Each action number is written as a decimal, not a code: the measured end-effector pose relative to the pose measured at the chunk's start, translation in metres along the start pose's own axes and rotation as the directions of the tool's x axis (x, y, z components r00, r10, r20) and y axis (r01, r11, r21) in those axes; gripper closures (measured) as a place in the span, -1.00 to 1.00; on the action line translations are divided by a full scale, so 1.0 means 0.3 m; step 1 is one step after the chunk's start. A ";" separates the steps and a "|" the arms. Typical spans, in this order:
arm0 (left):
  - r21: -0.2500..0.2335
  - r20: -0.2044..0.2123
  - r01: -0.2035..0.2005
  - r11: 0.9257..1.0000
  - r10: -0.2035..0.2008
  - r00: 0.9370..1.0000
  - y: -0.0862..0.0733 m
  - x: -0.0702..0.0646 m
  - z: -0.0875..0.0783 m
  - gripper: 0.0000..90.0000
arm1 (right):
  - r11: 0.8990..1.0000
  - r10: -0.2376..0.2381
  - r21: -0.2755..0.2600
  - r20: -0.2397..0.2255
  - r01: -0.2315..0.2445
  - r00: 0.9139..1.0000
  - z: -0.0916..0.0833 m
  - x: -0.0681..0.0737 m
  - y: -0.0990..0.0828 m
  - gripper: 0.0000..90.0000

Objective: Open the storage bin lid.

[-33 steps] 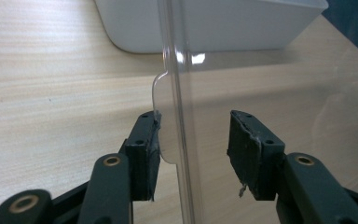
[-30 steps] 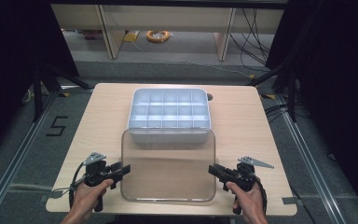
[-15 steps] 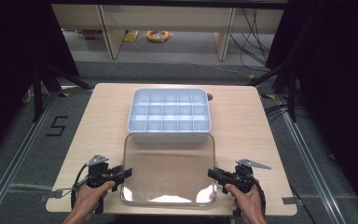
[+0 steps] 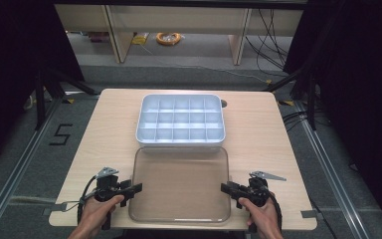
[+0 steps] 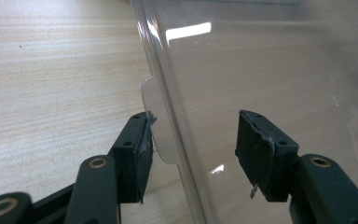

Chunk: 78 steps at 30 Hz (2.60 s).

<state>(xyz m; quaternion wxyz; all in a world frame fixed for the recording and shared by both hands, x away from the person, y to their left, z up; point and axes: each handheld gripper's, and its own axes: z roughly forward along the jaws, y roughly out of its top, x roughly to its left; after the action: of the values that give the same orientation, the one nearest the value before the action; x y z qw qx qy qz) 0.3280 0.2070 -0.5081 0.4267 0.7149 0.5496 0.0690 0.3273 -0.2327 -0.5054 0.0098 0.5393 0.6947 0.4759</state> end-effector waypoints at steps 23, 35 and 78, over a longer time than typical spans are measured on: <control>0.069 -0.034 -0.071 0.995 0.073 0.997 -0.008 0.001 0.016 -0.11 | 0.997 0.027 0.067 0.043 -0.030 0.999 0.022 0.004 -0.007 0.20; 0.081 -0.071 -0.123 0.989 0.128 0.989 -0.009 -0.016 0.022 -0.24 | 0.997 -0.021 0.073 0.071 0.016 0.997 0.035 -0.021 -0.006 0.18; -0.046 -0.004 -0.185 0.982 0.185 0.983 0.007 -0.076 -0.052 -0.47 | 0.965 -0.234 -0.098 0.085 0.242 0.968 -0.053 0.077 0.025 -0.33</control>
<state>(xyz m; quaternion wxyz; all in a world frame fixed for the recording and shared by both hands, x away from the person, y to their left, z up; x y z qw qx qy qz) 0.3119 0.1960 -0.4884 0.4348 0.7528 0.4791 0.1210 0.3148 -0.2257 -0.4802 0.1213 0.4674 0.7270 0.4882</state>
